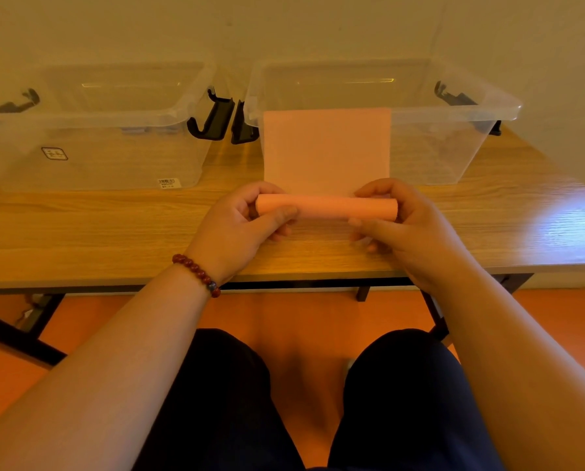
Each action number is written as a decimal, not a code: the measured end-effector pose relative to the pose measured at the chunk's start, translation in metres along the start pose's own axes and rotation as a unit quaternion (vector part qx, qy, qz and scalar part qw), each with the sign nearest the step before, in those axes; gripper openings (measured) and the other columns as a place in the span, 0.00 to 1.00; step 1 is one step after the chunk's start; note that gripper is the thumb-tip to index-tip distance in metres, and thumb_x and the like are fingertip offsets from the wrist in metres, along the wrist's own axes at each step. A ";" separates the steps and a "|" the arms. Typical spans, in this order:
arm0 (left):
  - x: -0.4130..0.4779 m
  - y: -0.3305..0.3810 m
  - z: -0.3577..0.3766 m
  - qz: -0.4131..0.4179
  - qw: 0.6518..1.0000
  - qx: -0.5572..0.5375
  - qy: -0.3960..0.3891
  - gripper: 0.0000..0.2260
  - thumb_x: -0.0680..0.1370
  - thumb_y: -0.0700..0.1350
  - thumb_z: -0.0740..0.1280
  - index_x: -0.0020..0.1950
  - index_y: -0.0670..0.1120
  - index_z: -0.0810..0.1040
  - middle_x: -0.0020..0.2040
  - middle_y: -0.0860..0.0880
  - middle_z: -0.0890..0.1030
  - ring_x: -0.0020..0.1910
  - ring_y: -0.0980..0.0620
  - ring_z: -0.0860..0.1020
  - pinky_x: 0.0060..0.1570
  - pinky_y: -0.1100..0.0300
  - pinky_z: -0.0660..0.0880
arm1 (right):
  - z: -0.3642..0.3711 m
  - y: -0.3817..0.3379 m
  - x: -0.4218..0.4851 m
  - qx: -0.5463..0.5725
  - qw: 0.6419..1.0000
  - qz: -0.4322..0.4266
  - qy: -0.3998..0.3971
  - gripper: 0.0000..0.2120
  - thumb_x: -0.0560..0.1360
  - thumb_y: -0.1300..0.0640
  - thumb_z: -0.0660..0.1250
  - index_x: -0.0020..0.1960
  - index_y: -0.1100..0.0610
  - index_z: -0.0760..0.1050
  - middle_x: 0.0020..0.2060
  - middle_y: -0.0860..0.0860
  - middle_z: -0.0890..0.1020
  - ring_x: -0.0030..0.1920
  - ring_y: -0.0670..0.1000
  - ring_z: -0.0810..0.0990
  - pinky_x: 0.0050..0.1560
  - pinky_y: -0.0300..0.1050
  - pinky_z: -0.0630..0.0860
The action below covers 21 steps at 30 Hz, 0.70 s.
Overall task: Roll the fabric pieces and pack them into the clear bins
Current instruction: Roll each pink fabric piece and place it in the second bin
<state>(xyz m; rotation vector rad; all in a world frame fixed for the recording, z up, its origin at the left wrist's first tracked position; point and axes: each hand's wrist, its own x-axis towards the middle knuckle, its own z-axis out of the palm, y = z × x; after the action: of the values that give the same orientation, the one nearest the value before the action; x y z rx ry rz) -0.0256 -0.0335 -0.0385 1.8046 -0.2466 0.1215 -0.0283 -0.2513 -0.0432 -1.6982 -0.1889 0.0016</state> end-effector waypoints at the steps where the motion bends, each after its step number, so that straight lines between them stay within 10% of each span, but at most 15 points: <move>1: 0.000 -0.001 0.000 0.001 1.000 0.000 -0.002 0.06 0.76 0.43 0.68 0.49 0.53 0.76 0.41 0.53 0.82 0.37 0.61 0.81 0.37 0.69 0.77 | 0.000 0.000 0.000 -0.001 1.000 0.000 -0.001 0.12 0.73 0.61 0.72 0.52 0.48 0.77 0.40 0.50 0.84 0.42 0.52 0.83 0.39 0.43 0.77; 21: 0.002 -0.003 0.003 -0.003 0.998 0.056 -0.016 0.02 0.79 0.48 0.62 0.48 0.55 0.74 0.33 0.57 0.81 0.32 0.62 0.79 0.34 0.69 0.76 | 0.001 -0.002 0.001 0.019 1.000 0.018 0.004 0.11 0.73 0.58 0.72 0.53 0.50 0.74 0.43 0.54 0.85 0.40 0.52 0.83 0.36 0.43 0.76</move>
<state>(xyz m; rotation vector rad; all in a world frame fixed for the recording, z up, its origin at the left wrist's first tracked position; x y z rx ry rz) -0.0236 -0.0355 -0.0412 1.9192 -0.2623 0.1038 -0.0280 -0.2502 -0.0409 -1.6637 -0.1514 0.0256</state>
